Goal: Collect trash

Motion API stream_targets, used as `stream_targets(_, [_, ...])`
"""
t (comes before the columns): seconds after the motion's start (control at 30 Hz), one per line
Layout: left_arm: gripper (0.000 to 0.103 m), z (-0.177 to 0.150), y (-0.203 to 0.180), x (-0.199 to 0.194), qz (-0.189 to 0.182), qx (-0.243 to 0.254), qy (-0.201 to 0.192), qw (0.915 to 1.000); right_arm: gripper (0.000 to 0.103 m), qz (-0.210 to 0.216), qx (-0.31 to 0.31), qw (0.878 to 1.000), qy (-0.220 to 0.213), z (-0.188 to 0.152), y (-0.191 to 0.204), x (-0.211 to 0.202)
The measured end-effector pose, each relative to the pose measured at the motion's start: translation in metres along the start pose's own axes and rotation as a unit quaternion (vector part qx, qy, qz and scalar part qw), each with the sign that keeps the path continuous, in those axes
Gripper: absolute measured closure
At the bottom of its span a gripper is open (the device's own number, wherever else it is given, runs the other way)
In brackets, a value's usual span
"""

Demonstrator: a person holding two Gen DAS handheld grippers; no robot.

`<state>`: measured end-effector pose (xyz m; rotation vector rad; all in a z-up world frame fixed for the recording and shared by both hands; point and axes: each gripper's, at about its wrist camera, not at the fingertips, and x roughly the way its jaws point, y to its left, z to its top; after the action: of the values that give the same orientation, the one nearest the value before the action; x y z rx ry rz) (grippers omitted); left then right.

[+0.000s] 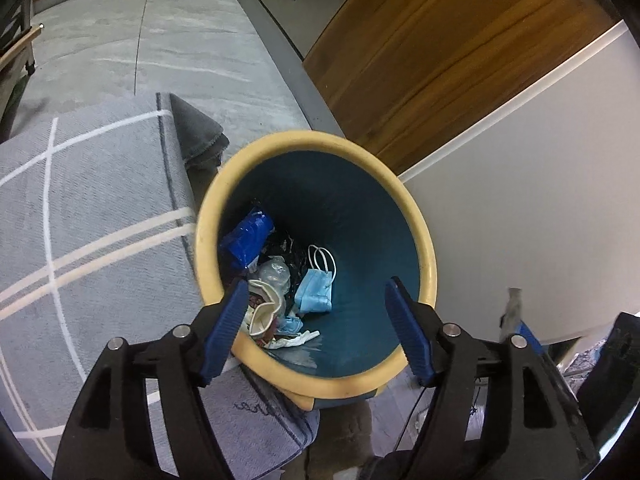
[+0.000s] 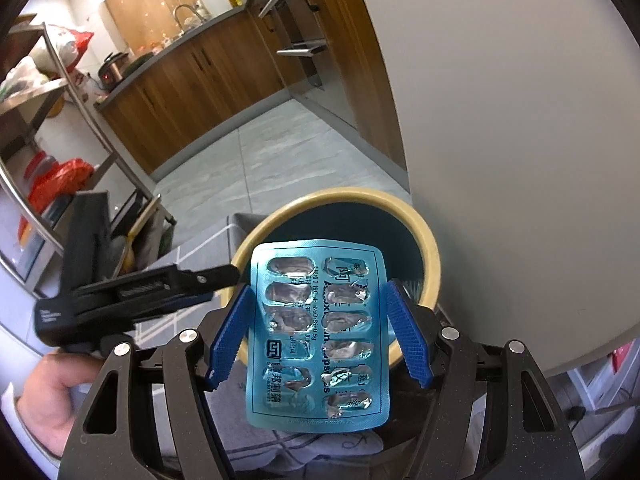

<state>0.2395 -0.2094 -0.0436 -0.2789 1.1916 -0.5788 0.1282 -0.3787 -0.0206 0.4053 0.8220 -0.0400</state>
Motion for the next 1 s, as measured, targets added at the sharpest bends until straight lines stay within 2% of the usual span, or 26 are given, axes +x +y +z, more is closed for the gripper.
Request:
stream_targets(0.33, [0.024,0.006,0.021,-0.054,-0.006,-0.022,-0.051,0.9985,0.034,-0.02,-0.056,0.998,0.037,0.008,0.029,0.049])
stream_targets(0.53, [0.021,0.005,0.021,-0.069,-0.005,-0.004,-0.064,0.9979,0.033,-0.04,-0.068,0.995,0.054,0.008,0.037,0.073])
stream_targets(0.73, [0.02,0.005,0.019,-0.072,-0.002,0.006,-0.07,0.9975,0.026,-0.035,-0.069,0.996,0.047,0.007,0.04,0.066])
stream_targets(0.8, [0.02,0.004,0.015,-0.073,0.001,0.017,-0.072,0.9973,0.022,-0.032,-0.074,0.996,0.043,0.007,0.041,0.061])
stream_targets(1.0, [0.02,-0.003,0.0,-0.081,0.016,0.059,-0.084,0.9946,0.018,-0.041,-0.086,0.995,0.027,0.004,0.037,0.033])
